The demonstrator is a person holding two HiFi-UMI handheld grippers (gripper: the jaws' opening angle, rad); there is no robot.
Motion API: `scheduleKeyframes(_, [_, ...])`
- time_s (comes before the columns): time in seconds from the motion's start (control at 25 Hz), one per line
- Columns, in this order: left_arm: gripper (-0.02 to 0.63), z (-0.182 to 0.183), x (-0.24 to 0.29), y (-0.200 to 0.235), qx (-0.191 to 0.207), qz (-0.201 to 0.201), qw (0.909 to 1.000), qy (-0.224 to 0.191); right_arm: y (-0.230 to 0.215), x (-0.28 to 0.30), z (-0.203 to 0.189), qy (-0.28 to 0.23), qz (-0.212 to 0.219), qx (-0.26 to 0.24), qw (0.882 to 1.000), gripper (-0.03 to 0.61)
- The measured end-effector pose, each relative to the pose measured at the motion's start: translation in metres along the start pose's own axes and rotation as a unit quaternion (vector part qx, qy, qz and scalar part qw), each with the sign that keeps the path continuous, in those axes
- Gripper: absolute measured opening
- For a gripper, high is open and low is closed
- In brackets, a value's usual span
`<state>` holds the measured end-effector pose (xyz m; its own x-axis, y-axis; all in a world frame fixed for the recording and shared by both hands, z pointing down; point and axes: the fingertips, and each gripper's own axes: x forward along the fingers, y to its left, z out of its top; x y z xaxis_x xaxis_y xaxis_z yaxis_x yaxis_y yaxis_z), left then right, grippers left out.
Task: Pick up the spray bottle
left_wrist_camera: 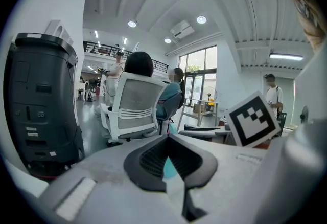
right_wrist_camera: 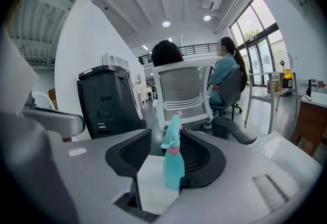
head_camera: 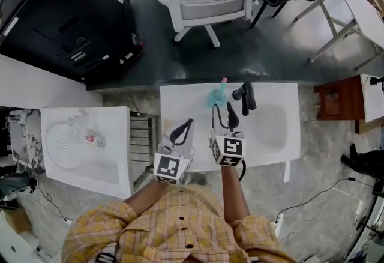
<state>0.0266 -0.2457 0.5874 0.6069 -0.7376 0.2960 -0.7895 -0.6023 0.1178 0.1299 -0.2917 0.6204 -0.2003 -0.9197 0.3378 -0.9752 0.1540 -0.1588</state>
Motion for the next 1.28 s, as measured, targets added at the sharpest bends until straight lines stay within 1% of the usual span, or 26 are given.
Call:
scheduleKeyframes(0.2, [0.0, -0.006, 0.004, 0.005, -0.001, -0.002, 1.0, 0.008, -0.004, 0.023, -0.01, 0.012, -0.008, -0.005, 1.0, 0.187])
scheduleKeyframes(0.32, [0.0, -0.009, 0.005, 0.008, -0.002, -0.002, 0.9999, 0.012, -0.006, 0.034, -0.016, 0.019, -0.013, -0.002, 1.0, 0.187])
scheduleKeyframes(0.52, [0.0, -0.013, 0.006, 0.013, -0.003, -0.001, 0.9999, 0.015, -0.013, 0.049, -0.025, 0.025, -0.038, -0.003, 0.999, 0.187])
scheduleKeyframes(0.64, [0.0, -0.015, 0.005, 0.017, -0.003, -0.001, 0.9998, 0.017, -0.014, 0.057, -0.029, 0.027, -0.042, -0.002, 0.999, 0.187])
scheduleKeyframes(0.8, [0.0, -0.016, 0.004, 0.021, -0.005, -0.001, 0.9998, 0.018, -0.017, 0.064, -0.031, 0.032, -0.056, -0.011, 0.998, 0.187])
scheduleKeyframes(0.92, [0.0, -0.017, 0.004, 0.022, -0.008, -0.001, 0.9998, 0.019, -0.019, 0.067, -0.032, 0.037, -0.064, -0.02, 0.997, 0.181])
scheduleKeyframes(1.04, [0.0, -0.018, 0.004, 0.023, -0.009, -0.003, 0.9998, 0.02, -0.022, 0.068, -0.038, 0.046, -0.073, -0.029, 0.996, 0.153])
scheduleKeyframes(1.28, [0.0, -0.016, 0.003, 0.028, -0.011, -0.001, 0.9998, 0.019, -0.02, 0.069, -0.037, 0.046, -0.072, -0.048, 0.995, 0.151])
